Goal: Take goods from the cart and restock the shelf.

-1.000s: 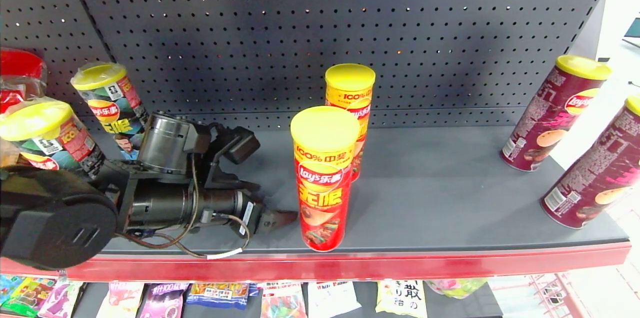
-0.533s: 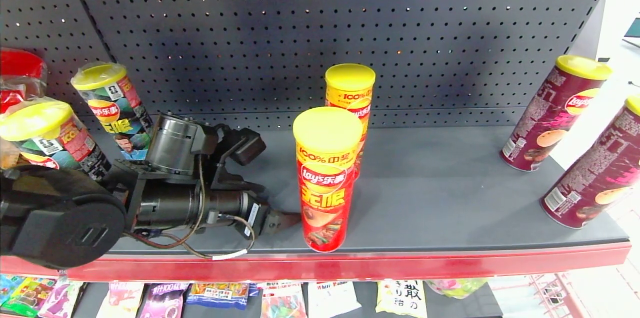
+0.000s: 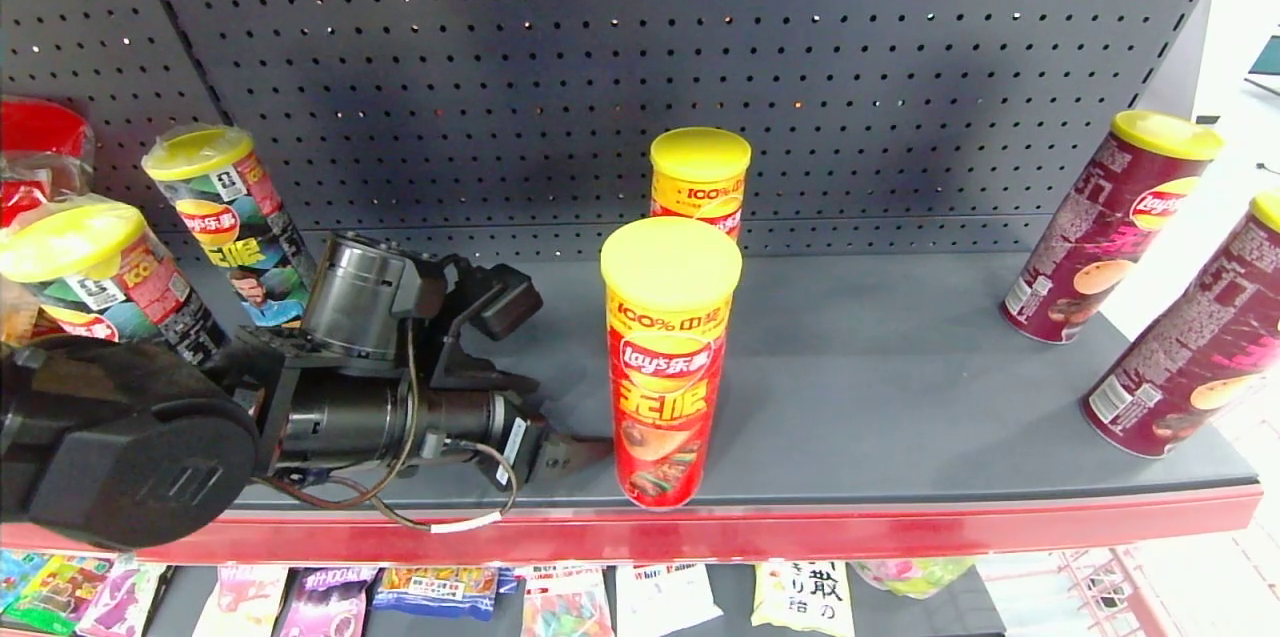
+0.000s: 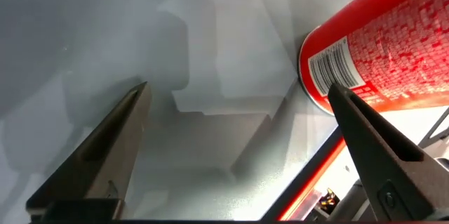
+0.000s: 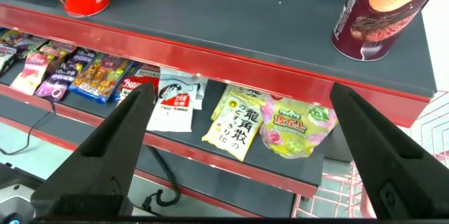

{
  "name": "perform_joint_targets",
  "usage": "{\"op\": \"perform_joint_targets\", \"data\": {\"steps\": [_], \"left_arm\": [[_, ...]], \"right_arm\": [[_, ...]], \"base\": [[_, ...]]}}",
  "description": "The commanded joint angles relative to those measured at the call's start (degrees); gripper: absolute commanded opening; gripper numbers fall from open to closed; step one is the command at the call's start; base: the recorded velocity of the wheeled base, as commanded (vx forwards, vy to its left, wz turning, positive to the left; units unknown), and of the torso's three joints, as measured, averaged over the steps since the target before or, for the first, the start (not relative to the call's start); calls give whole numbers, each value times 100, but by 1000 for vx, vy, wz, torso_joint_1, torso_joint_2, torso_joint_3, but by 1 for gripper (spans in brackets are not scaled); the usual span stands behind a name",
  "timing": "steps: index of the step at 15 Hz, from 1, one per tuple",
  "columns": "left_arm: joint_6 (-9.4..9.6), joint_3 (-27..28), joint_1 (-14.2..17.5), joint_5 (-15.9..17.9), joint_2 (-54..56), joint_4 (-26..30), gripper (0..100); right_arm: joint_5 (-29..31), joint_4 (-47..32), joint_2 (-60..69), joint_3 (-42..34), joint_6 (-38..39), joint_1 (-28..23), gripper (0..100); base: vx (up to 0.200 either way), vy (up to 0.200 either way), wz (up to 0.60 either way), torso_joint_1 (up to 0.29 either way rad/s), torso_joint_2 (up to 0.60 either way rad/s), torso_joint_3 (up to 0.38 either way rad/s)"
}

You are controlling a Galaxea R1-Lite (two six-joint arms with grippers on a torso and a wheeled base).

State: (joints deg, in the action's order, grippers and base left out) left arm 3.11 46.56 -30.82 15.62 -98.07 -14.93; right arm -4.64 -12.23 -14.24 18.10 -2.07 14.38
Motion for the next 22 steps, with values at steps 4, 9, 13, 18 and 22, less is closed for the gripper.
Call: {"op": "perform_joint_targets", "data": {"steps": [4, 9, 13, 18, 22], "left_arm": [[-3, -375, 6, -6, 157, -97, 100], [6, -419, -12, 20, 87, -361, 100], [6, -375, -21, 29, 8, -379, 100], [6, -226, -56, 29, -80, -370, 100], [-3, -156, -82, 29, -151, -379, 100]], "right_arm": [[-1, 1, -44, 0, -4, 3, 100], [-10, 1, -70, 0, -4, 3, 100], [-1, 1, -70, 0, -4, 3, 100], [-1, 1, -70, -17, -4, 3, 100], [-1, 1, -61, -35, -4, 3, 100]], "base": [[0, 0, 0, 0, 0, 0], [0, 0, 0, 0, 0, 0], [0, 0, 0, 0, 0, 0], [0, 0, 0, 0, 0, 0], [0, 0, 0, 0, 0, 0]]}}
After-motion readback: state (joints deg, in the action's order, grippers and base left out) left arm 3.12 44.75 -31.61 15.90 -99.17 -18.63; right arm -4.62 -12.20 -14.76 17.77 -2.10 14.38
